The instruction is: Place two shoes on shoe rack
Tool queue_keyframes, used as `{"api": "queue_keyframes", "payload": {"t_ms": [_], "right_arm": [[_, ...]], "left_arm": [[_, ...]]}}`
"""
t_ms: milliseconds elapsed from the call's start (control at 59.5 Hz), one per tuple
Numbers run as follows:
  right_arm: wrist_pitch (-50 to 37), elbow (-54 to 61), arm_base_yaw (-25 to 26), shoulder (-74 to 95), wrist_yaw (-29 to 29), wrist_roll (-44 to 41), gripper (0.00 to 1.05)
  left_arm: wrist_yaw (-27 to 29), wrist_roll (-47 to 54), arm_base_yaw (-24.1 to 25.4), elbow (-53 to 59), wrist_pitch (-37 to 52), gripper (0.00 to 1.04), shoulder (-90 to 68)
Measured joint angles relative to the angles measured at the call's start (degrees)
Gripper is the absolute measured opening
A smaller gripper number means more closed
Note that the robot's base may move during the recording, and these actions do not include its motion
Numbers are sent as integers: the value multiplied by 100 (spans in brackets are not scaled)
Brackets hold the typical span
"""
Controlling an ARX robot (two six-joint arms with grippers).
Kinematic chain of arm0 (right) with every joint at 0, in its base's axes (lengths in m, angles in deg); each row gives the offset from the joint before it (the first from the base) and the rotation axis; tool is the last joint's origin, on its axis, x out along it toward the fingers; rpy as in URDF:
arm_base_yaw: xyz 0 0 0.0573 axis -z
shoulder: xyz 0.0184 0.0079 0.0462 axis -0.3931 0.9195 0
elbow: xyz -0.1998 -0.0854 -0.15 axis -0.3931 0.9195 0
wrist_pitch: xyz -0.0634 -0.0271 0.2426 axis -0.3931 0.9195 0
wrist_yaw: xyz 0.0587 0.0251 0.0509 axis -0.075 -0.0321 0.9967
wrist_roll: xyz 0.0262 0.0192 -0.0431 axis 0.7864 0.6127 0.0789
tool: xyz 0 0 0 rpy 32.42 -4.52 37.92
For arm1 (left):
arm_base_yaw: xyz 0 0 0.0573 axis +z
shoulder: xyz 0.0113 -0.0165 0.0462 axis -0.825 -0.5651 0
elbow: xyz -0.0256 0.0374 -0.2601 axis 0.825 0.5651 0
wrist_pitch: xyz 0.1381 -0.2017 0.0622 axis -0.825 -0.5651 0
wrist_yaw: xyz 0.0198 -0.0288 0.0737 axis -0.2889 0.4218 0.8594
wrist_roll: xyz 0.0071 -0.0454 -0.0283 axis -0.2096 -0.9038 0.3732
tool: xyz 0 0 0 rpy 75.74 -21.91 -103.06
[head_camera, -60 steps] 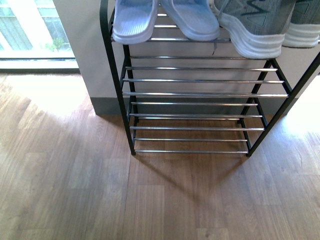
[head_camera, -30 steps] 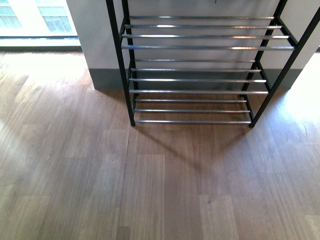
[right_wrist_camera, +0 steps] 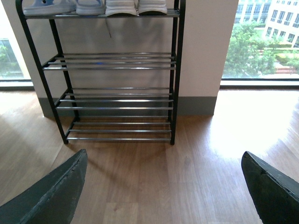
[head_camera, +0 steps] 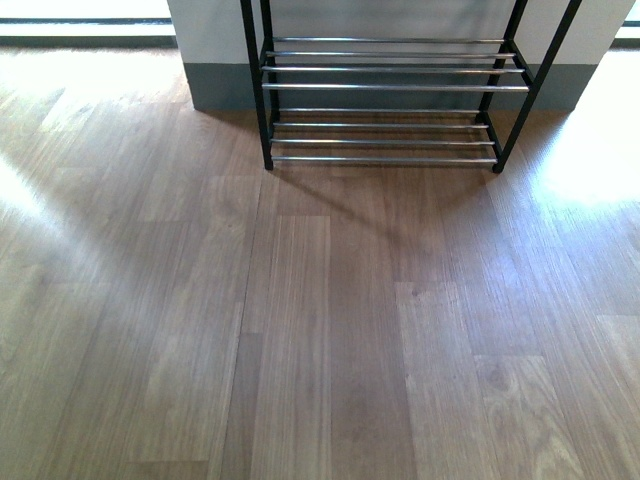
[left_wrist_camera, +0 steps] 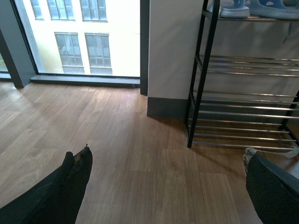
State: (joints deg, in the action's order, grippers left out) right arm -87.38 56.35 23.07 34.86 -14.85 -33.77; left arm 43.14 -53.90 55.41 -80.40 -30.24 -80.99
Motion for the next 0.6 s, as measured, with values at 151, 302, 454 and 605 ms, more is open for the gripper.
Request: {"api": "queue_keyframes", "payload": {"t_ms": [151, 302, 454, 605], "right_arm": [[0, 0, 0, 0, 0, 0, 96], [0, 0, 0, 0, 0, 0, 96], [0, 0, 0, 0, 13, 0, 96], [0, 0, 0, 0, 13, 0, 96]], "left_arm": [[0, 0, 0, 0, 0, 95, 0], [-2, 0, 0, 0, 0, 95, 0], [2, 0, 0, 0, 0, 95, 0], [0, 0, 0, 0, 0, 95, 0]]}}
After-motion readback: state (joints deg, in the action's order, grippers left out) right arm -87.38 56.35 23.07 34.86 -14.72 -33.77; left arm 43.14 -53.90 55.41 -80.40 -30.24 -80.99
